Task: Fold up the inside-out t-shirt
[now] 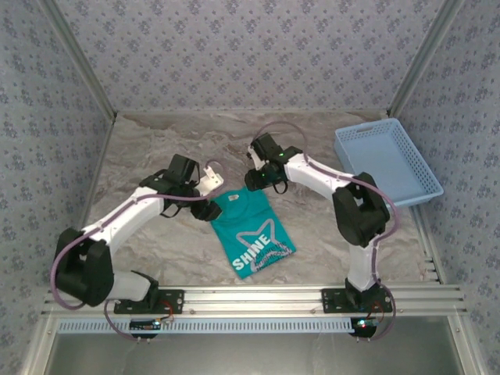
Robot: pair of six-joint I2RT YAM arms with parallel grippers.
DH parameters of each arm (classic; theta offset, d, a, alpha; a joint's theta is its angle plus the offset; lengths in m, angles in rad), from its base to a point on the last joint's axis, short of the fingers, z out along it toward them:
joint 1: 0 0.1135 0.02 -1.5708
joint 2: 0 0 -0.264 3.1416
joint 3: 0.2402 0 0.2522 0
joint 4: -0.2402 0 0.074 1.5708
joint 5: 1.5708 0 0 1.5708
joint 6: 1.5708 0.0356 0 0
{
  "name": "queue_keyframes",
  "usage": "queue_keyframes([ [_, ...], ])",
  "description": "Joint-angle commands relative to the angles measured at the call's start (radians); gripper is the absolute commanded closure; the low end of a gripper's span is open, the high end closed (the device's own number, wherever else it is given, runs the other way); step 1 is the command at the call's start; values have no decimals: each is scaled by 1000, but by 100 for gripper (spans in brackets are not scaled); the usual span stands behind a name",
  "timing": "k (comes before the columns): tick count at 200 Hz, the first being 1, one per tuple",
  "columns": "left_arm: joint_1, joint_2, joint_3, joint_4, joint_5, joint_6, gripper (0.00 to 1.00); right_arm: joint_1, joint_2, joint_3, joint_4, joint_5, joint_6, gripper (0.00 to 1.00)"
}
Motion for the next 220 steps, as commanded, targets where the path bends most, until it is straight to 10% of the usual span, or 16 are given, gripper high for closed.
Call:
queue_keyframes([
  [1,4,44,-25,92,-2,176,33,29,53,76,-73,69,68,50],
  [42,5,124,-36,148,-43,285,36,59,135,107,-61,205,110,50],
  [88,66,255,59,144,-41,324,75,45,231,145,-26,235,150,50],
  [151,150,349,181,53,84,299,100,-27,164,89,72,35,183,50],
  [190,180,338,192,36,152,292,91,-96,16,-25,200,-182,115,50],
  [220,243,286,216,43,186,118,69,-69,-58,-26,151,-448,-275,52],
])
